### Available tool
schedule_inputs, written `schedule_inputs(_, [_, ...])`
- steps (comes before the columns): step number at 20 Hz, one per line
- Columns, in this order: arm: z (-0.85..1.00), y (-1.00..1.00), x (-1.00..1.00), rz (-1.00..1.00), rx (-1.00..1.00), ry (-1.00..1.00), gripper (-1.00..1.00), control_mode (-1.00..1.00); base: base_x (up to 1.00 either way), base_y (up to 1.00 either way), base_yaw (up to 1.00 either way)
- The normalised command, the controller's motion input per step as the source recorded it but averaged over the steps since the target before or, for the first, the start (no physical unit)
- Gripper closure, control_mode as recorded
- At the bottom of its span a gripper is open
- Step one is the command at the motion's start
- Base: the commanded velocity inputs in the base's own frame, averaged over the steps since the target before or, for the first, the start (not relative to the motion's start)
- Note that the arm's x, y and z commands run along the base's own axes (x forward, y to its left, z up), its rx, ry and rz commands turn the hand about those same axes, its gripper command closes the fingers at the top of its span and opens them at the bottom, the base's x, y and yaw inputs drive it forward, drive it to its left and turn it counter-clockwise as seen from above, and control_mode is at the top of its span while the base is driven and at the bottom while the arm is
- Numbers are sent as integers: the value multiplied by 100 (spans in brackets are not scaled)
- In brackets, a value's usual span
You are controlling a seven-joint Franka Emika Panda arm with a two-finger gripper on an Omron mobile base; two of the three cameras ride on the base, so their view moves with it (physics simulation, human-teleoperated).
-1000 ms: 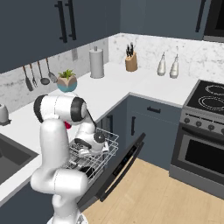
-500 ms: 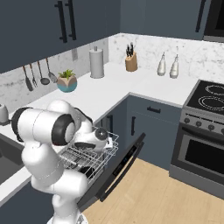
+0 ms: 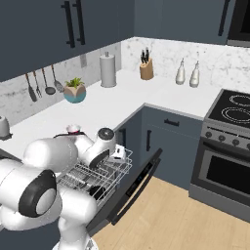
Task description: Pick up the cup and bowl from the counter, place them in the dishwasher, and close the dishwasher door.
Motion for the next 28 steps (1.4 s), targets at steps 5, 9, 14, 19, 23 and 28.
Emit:
schedule_inputs(5, [100, -33, 0, -9, 7, 27, -100, -100, 0, 0, 0])
schedule_inputs(9, [87, 3, 0, -1, 4, 24, -100, -100, 0, 0, 0])
schedule_inputs(14, [7, 58, 0, -2, 0, 2, -100, -100, 0, 0, 0])
schedule_inputs(19, [3, 50, 0, -2, 0, 0, -100, -100, 0, 0, 0])
schedule_inputs(23, [16, 36, 0, 0, 0, 0, -100, -100, 0, 0, 0])
schedule_inputs(28, [1, 50, 0, 0, 0, 0, -100, -100, 0, 0, 0])
